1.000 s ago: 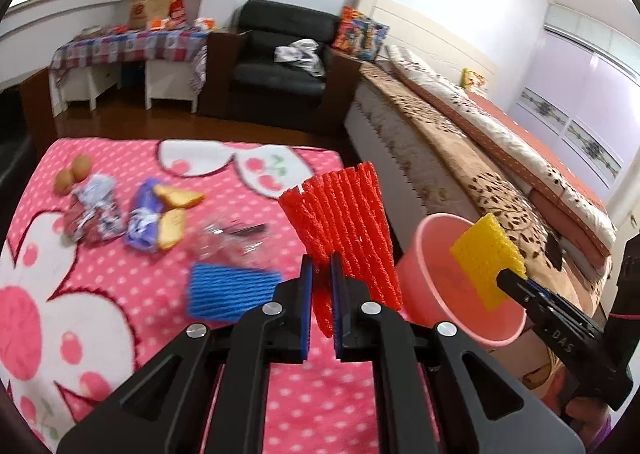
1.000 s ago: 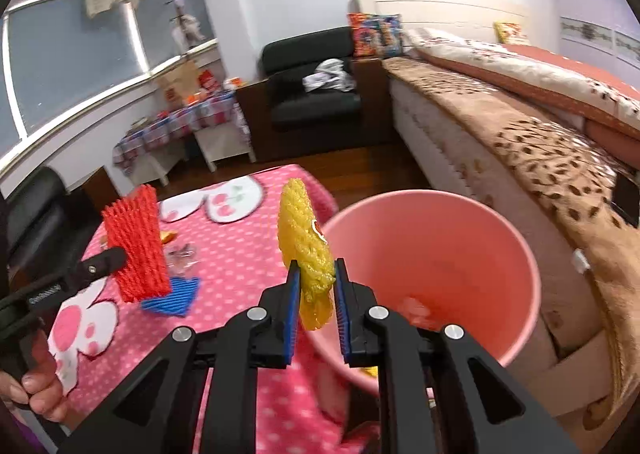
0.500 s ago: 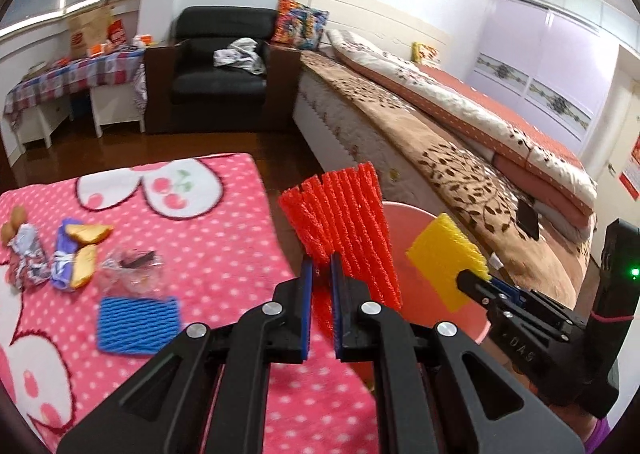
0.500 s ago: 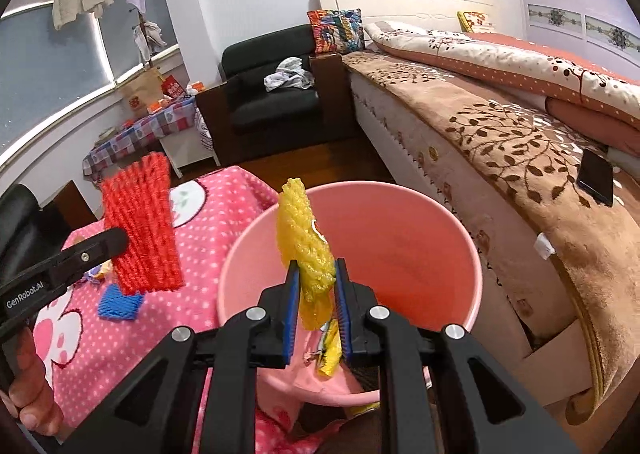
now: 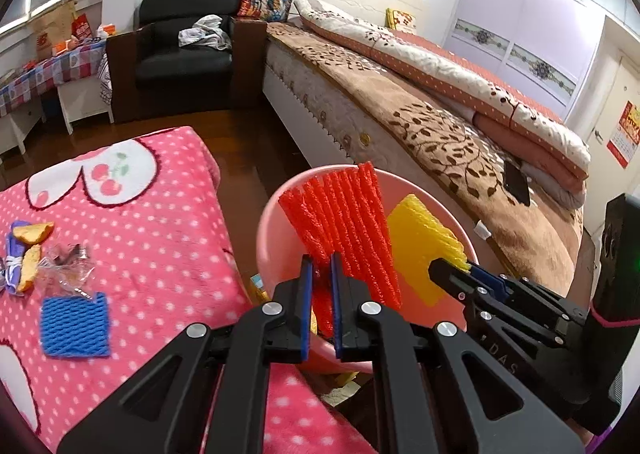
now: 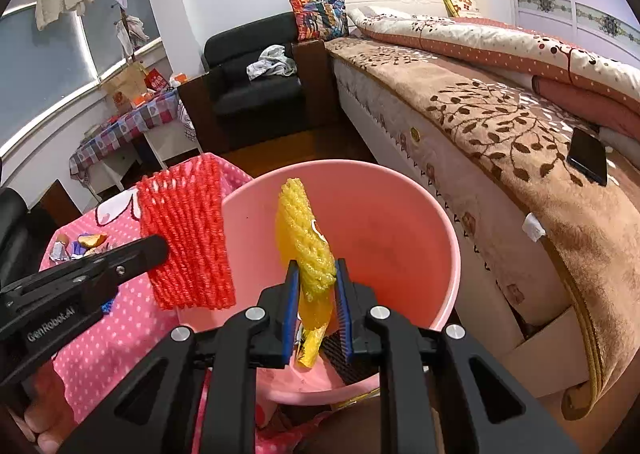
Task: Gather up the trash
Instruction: 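Carry both foam nets over the pink bucket, then open the left tool to drop the red net while the right tool drops the yellow net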
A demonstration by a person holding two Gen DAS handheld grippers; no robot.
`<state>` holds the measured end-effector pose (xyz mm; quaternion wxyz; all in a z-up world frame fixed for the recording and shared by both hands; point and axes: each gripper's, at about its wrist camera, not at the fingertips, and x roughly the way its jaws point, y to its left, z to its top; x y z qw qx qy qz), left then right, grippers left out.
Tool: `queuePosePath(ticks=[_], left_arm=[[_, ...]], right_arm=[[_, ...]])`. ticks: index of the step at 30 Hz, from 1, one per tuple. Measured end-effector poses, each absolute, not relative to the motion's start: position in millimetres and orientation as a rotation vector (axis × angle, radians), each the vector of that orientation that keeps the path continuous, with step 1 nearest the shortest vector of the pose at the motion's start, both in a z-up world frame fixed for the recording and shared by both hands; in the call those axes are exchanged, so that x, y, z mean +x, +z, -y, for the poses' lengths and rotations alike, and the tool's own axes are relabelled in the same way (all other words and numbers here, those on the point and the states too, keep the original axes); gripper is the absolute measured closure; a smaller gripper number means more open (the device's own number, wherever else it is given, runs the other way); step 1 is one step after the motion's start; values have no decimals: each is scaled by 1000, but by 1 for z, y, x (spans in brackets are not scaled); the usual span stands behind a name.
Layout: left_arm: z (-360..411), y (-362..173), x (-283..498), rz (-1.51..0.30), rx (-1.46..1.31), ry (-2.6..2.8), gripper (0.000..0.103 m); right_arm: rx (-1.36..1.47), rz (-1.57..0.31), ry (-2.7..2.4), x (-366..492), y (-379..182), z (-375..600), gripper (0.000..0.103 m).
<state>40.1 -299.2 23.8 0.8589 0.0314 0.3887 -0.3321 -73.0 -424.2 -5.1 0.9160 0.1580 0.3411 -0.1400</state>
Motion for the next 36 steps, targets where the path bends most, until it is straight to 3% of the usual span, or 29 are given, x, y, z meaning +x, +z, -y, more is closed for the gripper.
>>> queuePosePath(ticks=[12, 26, 29, 31, 36], left_arm=[[312, 8, 41, -849, 98, -693, 95], [315, 7, 38, -854, 106, -700, 71], [313, 9, 35, -850, 108, -702, 71], [311, 10, 33, -848, 108, -702, 71], [305, 14, 31, -844, 100, -702, 70]], right_arm=[[330, -725, -302, -73, -14, 430, 85], [335, -728, -320, -74, -17, 432, 82], [334, -725, -324, -76, -15, 432, 77], [332, -720, -328, -77, -14, 431, 65], [326, -705, -333, -80, -9, 427, 59]])
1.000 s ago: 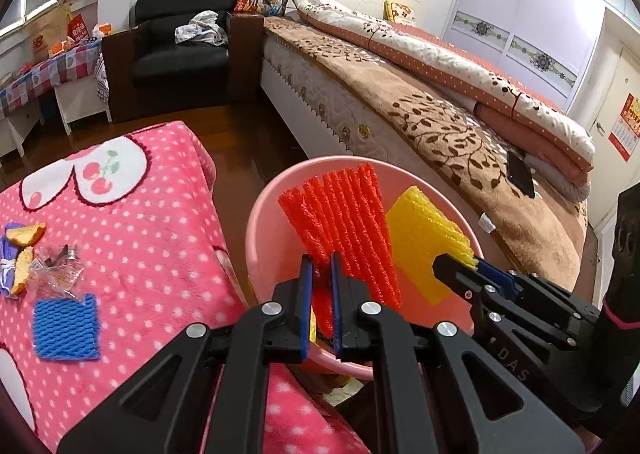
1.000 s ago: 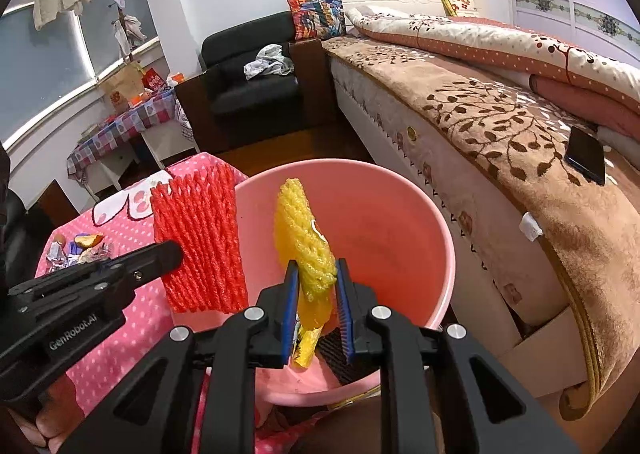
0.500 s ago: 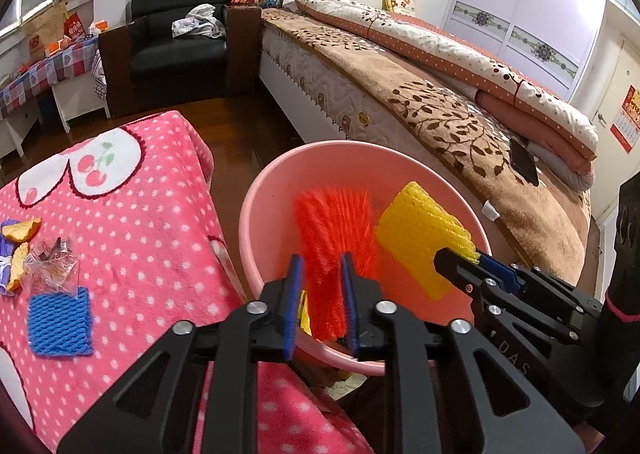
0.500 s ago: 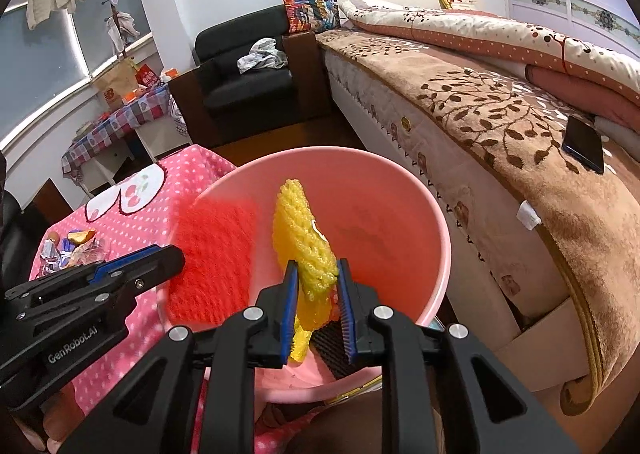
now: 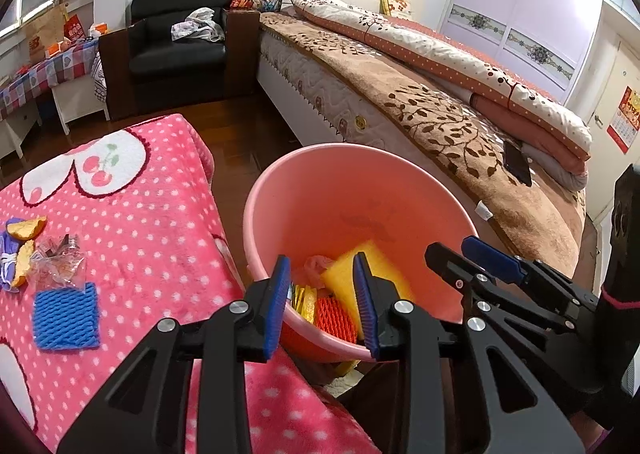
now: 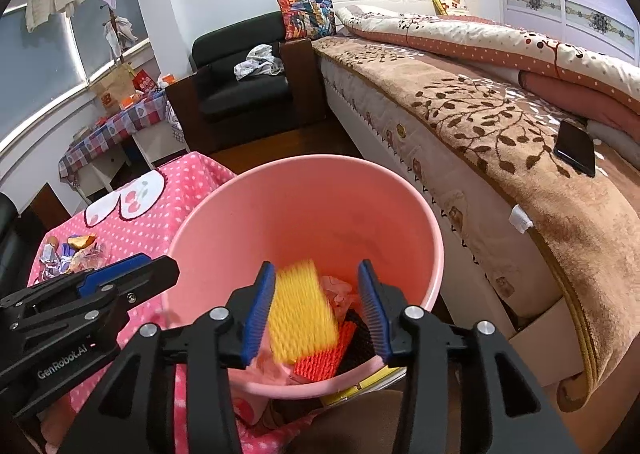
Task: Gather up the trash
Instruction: 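Open the left tool to drop the red net while the right tool drops the yellow net, then move both tools back over the table toward the blue foam net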
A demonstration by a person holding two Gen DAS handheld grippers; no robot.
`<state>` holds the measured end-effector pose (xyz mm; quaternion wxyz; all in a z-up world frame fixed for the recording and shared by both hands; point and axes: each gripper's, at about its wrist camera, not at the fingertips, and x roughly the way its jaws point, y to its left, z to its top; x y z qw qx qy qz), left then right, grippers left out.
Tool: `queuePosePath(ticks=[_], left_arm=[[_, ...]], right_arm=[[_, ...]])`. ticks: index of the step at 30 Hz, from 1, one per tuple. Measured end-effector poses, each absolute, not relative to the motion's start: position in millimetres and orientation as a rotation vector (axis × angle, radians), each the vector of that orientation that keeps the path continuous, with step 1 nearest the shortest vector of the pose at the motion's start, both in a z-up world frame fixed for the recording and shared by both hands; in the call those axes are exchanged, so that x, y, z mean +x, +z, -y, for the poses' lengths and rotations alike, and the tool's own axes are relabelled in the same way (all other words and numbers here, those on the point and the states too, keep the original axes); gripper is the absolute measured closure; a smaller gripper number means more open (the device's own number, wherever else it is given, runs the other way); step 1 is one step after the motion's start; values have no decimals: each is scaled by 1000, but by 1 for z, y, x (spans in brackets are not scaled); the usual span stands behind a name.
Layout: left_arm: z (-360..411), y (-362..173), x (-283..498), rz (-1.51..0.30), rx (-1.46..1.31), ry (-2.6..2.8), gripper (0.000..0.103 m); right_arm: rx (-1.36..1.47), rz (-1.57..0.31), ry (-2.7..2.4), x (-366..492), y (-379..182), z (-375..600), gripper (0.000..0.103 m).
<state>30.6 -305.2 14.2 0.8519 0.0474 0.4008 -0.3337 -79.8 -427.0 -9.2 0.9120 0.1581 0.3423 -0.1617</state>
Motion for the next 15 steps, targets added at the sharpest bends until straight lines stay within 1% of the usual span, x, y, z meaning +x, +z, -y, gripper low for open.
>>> queuePosePath(ticks=[15], left_arm=[[271, 27, 26, -825, 61, -664, 69]], right_arm=[[304, -663, -278, -84, 8, 402, 57]])
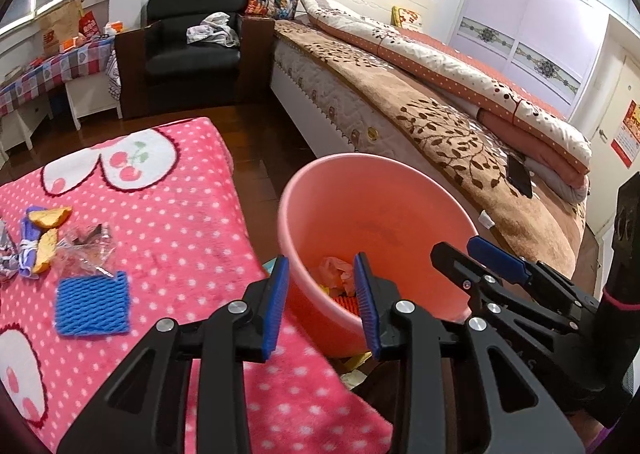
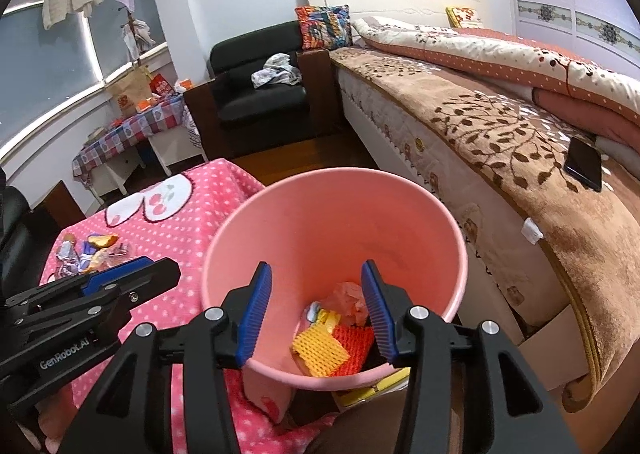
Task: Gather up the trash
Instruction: 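Move both tools back over the table toward the blue foam net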
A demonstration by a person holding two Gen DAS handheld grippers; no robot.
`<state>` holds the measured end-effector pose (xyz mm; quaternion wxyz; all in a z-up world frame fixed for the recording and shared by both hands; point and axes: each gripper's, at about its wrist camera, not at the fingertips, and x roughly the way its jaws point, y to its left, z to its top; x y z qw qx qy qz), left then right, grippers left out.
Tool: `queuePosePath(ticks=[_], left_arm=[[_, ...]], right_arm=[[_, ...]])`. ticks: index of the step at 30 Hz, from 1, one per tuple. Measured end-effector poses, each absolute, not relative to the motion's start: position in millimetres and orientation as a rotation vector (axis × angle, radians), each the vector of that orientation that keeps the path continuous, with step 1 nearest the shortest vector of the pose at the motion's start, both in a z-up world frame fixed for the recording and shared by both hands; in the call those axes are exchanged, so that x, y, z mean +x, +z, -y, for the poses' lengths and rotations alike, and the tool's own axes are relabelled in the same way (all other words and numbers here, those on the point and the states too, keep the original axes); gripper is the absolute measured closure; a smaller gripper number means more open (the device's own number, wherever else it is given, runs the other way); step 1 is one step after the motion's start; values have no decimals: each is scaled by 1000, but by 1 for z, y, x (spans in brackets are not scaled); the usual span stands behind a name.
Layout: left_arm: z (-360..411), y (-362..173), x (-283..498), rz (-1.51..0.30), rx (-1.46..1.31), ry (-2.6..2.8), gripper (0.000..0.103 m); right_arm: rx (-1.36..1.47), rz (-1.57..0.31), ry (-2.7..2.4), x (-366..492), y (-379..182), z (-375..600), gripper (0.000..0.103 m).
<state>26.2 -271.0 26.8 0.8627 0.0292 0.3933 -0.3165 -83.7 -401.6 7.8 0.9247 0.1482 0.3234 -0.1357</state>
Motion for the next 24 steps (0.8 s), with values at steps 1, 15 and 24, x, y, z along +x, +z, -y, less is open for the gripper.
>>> queuePosePath(ticks=[1, 15, 24], left_arm=[[267, 27, 26, -824, 57, -657, 70], [215, 30, 28, -824, 19, -571, 70], [174, 25, 36, -842, -23, -502, 70]], right_arm=[[300, -659, -271, -84, 9, 399, 57], [263, -634, -159, -75, 20, 348, 57], [242, -652, -68, -60, 17, 313, 57]])
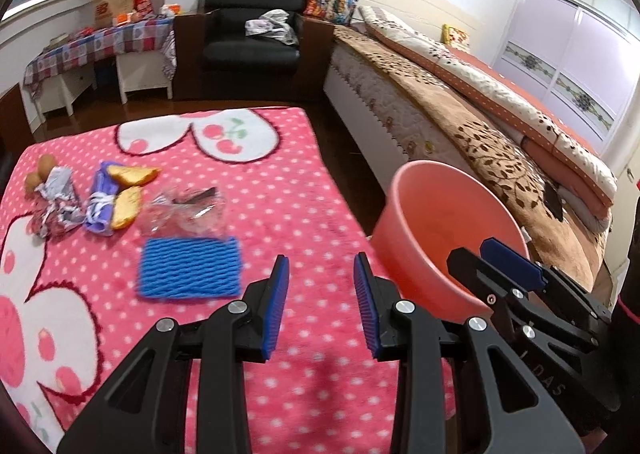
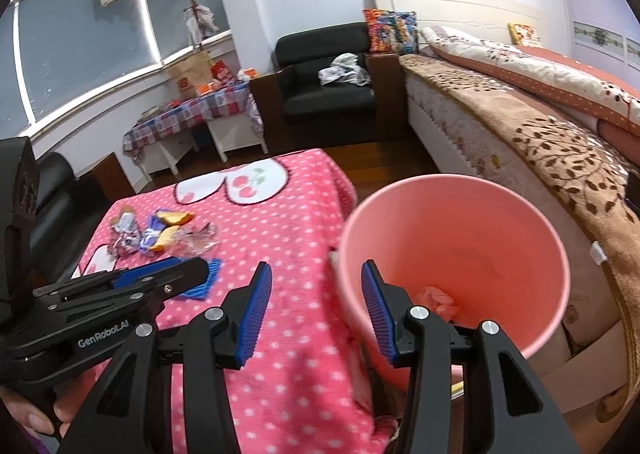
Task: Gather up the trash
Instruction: 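Move both tools back over the table toward the blue foam net, then grasp the crumpled foil wrapper with the left tool while the right tool grasps the blue net and clear bag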
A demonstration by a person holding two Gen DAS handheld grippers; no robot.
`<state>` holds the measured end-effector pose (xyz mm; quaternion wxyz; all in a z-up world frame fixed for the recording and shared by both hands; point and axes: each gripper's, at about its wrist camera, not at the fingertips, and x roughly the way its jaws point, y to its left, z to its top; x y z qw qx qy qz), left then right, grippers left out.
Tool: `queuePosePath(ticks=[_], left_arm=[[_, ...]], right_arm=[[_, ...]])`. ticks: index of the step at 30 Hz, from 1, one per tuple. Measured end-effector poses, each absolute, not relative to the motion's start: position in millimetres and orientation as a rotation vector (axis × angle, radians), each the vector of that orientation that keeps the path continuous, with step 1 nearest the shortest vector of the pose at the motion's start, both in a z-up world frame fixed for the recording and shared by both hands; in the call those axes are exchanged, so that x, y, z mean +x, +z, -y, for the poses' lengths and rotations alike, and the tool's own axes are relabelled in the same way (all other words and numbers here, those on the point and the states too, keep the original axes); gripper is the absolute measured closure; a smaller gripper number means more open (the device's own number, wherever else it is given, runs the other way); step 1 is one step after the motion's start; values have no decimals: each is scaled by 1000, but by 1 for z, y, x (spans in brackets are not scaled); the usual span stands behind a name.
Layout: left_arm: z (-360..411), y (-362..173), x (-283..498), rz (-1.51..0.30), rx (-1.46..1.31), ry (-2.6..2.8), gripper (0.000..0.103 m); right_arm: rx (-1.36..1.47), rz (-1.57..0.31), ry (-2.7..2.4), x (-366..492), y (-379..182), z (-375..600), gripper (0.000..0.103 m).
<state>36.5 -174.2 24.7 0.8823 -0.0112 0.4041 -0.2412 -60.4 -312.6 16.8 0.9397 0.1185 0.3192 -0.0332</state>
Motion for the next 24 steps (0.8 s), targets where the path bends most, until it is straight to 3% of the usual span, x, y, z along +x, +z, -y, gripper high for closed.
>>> queuePosePath(ticks=[24], left_arm=[[60, -3, 68, -902, -108, -255, 70]], right_arm=[[126, -737, 162, 3, -6, 197, 57]])
